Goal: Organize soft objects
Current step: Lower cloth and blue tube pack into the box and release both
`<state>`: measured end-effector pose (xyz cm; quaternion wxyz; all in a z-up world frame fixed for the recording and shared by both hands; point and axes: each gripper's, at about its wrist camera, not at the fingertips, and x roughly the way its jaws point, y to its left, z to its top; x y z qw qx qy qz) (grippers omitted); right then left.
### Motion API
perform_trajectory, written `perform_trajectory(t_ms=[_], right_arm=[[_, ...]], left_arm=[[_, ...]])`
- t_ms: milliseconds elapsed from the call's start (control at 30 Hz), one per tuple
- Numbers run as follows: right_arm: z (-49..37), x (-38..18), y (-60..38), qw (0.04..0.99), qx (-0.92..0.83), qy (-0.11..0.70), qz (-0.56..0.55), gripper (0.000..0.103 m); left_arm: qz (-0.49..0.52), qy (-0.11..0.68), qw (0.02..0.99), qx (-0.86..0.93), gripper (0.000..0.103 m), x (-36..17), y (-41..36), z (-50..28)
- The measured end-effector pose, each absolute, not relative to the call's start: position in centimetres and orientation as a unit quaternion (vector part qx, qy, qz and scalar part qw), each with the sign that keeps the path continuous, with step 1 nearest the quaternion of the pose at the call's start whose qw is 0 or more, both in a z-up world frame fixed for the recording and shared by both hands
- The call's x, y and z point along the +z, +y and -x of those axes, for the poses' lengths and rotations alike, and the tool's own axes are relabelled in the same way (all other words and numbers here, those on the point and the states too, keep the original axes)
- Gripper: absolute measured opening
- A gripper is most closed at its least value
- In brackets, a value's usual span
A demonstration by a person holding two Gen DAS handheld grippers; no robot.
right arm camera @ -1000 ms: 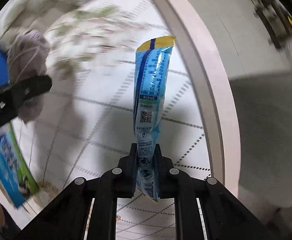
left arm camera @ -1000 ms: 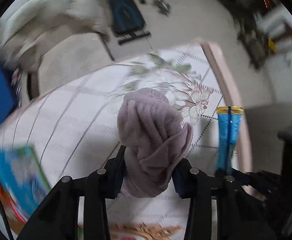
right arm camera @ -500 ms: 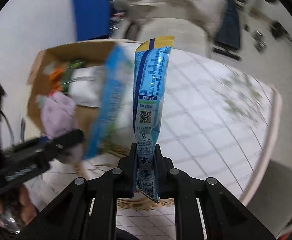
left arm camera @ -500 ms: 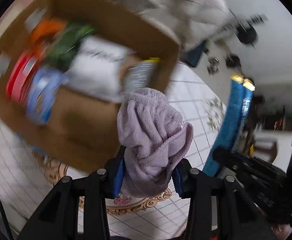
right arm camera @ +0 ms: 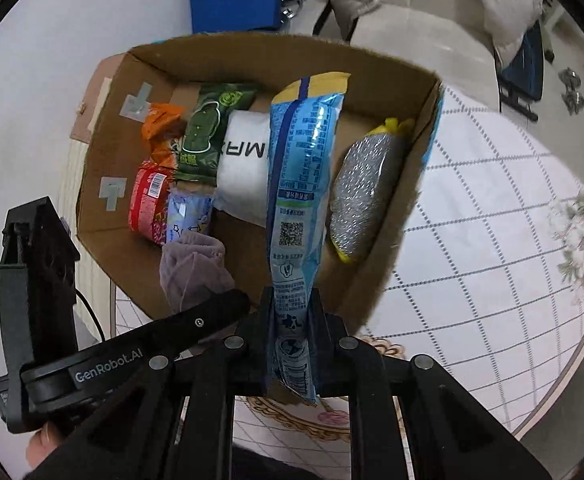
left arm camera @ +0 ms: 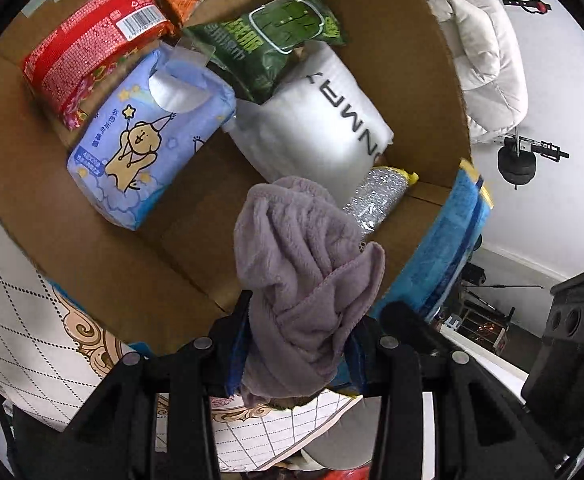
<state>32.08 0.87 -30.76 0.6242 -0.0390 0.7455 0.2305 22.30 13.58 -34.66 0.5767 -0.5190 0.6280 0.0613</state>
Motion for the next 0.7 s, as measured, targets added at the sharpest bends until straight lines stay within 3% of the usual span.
perform_trajectory(t_ms=[167,233,267,300,400,567,633,700], right_arm=[[-31.5,-32.7,1.1,0.617,0.210,0.757,0.054,0.018],[-31.5,-33.8,0.9,0.605,0.201,0.769,0.050,0.019],[-31.5,-34.2,0.8,0.598,0.198,0.775,0.048,0.024],[-31.4,-34.5,0.7,0.596,0.197,0.777,0.052,0.038],[-31.3,-34.1,0.8,0.596,0.207,0.774,0.046,0.058],[-31.0,-33.3,1.1,0.603,0.206,0.769,0.056,0.067],[-30.8,-32.6,1.1,0.611,0.206,0.762,0.062,0.075],[-30.6,-32.0,1.0,0.620,0.195,0.756,0.071,0.089]], left_arm=[[0.512,0.640,0.572,0.043,0.043,-35.0,14.1,-22.5],[0.517,0.634,0.572,0.046,0.054,-34.6,14.6,-22.3],[0.512,0.634,0.578,0.051,0.060,-34.3,14.7,-22.4],[0.505,0.634,0.584,0.052,0.071,-34.0,14.8,-22.5],[0.498,0.633,0.590,0.054,0.073,-33.6,15.0,-22.7],[0.491,0.637,0.592,0.057,0.073,-33.1,15.8,-22.0],[0.485,0.635,0.599,0.053,0.073,-32.8,16.2,-21.3],[0.469,0.637,0.609,0.056,0.073,-32.0,16.5,-21.0]])
